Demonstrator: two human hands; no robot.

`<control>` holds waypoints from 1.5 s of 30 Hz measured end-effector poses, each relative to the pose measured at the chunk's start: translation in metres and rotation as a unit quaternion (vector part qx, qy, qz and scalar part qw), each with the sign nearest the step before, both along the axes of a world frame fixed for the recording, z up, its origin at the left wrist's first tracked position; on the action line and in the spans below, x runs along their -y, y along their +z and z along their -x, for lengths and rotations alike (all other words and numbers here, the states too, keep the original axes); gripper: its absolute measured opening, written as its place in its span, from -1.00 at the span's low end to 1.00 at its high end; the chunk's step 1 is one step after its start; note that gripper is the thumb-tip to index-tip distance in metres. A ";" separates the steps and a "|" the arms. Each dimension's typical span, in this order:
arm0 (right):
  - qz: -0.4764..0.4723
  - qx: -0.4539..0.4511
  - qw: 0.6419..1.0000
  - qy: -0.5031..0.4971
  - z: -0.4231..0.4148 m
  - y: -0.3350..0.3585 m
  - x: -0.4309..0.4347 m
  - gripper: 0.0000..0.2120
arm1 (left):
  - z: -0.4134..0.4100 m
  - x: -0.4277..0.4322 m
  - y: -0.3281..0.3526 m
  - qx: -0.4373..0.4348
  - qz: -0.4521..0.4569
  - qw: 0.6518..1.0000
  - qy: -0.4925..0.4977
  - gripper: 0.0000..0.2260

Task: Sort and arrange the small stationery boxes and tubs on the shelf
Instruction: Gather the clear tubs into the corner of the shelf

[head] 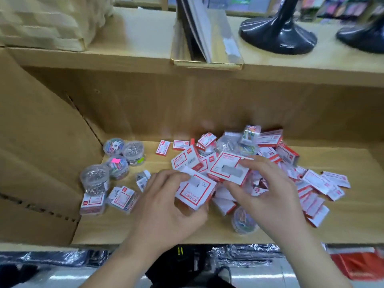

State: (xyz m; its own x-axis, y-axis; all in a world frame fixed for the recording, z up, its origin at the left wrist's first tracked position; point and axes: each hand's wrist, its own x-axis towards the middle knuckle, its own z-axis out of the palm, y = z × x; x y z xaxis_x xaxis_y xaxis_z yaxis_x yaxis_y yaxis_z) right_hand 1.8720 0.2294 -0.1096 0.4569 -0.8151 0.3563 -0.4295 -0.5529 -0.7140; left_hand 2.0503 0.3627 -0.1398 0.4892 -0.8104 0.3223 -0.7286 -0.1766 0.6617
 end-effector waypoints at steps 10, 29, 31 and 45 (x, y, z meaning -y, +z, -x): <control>-0.024 0.026 0.994 -0.107 0.139 0.008 0.077 -0.69 | 0.114 0.109 0.007 -0.005 0.024 0.998 -0.063 -0.51; -0.092 -0.141 0.964 -0.204 0.369 -0.079 0.210 -0.55 | 0.367 0.224 -0.053 0.140 -0.137 0.955 -0.224 -0.52; -0.104 -0.140 0.968 -0.182 0.374 -0.085 0.212 -0.59 | 0.370 0.229 -0.065 0.158 -0.145 0.950 -0.226 -0.52; 0.003 -0.290 0.956 -0.050 0.365 -0.108 0.211 -0.26 | 0.325 0.198 -0.039 0.180 -0.062 0.976 -0.102 -0.84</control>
State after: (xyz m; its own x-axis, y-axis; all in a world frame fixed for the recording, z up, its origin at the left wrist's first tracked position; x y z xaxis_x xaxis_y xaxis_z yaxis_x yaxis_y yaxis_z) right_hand 1.5067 0.0182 -0.2178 0.4997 -0.8633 0.0706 -0.8029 -0.4922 -0.3362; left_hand 1.7252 0.1650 -0.1791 0.1866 -0.9229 0.3368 -0.9382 -0.0657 0.3399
